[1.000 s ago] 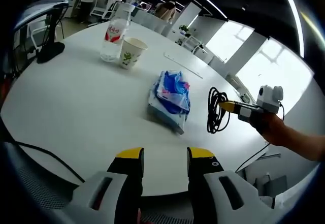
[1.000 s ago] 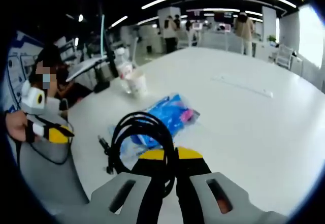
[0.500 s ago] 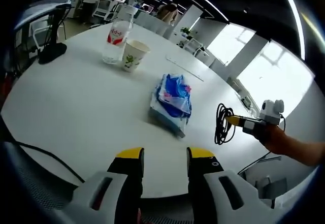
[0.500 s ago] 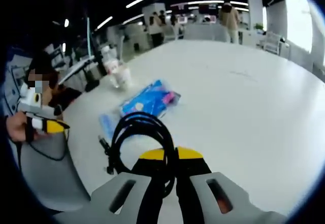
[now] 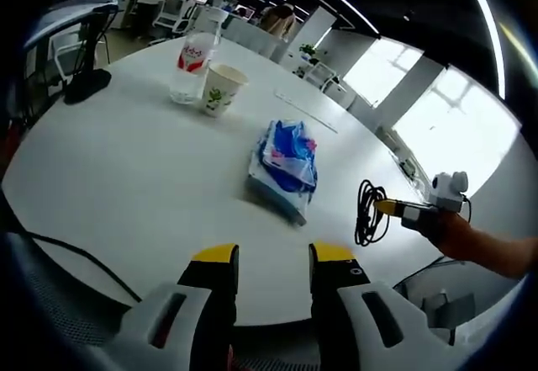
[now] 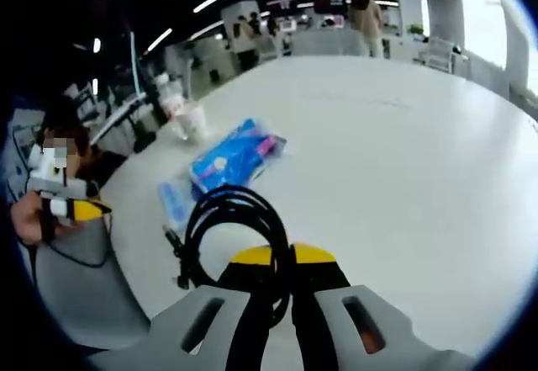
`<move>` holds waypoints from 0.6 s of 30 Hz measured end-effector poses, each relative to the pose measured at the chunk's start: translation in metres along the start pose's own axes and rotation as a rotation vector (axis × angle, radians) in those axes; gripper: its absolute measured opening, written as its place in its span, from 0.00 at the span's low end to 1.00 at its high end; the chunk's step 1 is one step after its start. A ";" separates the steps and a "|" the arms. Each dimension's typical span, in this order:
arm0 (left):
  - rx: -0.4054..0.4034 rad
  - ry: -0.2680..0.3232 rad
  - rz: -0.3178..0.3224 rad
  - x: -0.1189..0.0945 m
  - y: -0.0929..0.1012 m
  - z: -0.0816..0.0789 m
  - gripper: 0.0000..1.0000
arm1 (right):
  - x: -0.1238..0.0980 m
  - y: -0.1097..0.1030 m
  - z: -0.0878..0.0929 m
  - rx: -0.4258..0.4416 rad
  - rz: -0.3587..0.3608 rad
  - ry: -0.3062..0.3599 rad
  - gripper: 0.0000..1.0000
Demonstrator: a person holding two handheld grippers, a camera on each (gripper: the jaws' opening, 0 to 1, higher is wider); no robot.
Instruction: Arrange the tabletop items into an orderly group along one side of the table until the central work area is clear of visible clutter.
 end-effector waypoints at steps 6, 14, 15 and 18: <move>0.002 -0.003 0.000 0.000 -0.001 0.000 0.32 | 0.000 0.003 0.007 0.018 0.012 -0.017 0.03; 0.001 -0.006 -0.001 0.001 0.000 0.000 0.32 | 0.000 0.005 0.012 0.039 0.030 -0.031 0.04; 0.000 -0.006 -0.001 0.001 0.000 0.000 0.32 | 0.000 0.006 0.012 0.044 0.035 -0.032 0.04; -0.003 -0.005 0.000 0.001 0.000 0.000 0.32 | 0.000 0.008 0.014 0.072 0.045 -0.032 0.04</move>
Point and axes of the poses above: the point that each gripper's makers call its tool centre point, and the gripper's own axes: x roughly forward along the fingers, y roughly to its right, z roughly out of its underside, the point moved 9 cm from there along -x, roughly backward along the fingers, and after that the axes turned 7 degrees about y, right-handed, at the moved point
